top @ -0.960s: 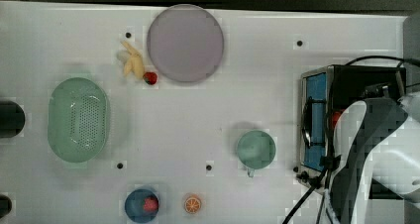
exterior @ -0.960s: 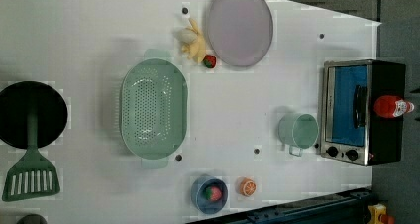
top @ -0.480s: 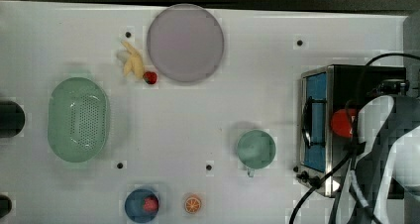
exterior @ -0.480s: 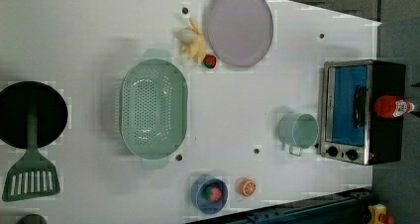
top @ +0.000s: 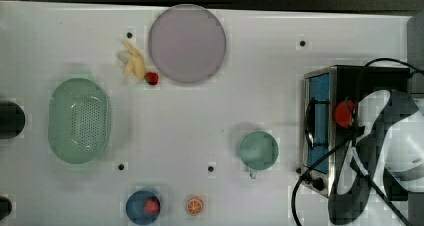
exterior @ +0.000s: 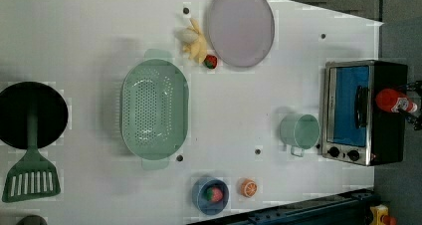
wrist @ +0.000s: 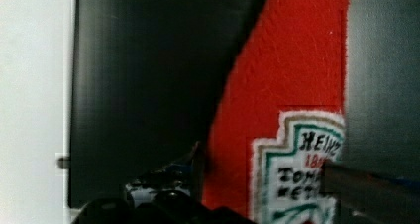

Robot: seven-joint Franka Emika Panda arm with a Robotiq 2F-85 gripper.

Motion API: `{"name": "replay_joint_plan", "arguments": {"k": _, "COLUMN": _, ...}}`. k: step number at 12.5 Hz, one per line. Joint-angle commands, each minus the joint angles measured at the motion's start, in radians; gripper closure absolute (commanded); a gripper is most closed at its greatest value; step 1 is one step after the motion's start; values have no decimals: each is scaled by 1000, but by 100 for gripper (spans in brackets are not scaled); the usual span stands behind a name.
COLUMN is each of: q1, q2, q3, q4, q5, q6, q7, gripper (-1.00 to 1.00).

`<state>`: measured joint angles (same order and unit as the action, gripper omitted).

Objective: Pick Ketchup from oven and place it on table.

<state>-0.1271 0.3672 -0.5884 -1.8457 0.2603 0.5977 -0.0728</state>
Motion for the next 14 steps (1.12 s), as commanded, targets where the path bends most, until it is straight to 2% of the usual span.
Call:
{"name": "replay_joint_plan", "arguments": {"k": 1, "q1": -15, "q2": -14, "q3": 13, "q4": -4, "q5": 7, "q6": -5, "q7": -19, "gripper": -69}}
{"name": "replay_joint_plan", "arguments": {"k": 2, "q1": -15, "q2": -13, "q3": 14, "q4": -4, "q5": 7, "q6": -2, "q7": -19, "gripper": -43}}
{"name": "replay_joint_plan", "arguments": {"k": 3, "q1": -13, "q2": -17, "q3": 14, "q4": -4, "q5": 7, "q6": -3, "q7": -19, "gripper": -29}}
{"name": "replay_joint_plan", "arguments": {"k": 8, "q1": 0, "q2": -49, "q3": 16, "q4": 47, "q5": -21, "q6": -28, "q7": -33, "gripper": -29}}
{"name": "replay_joint_plan", "arguments": {"k": 11, "q1": 38, "q2": -112, "q3": 27, "q4": 136, "q5": -122, "q6": -168, "q7": -103, "gripper": -29}}
{"name": "replay_joint_plan", "arguments": {"k": 14, "q1": 86, "q2": -177, "q3": 77, "q4": 196, "q5": -138, "q6": -282, "q7": -256, "gripper": -29}}
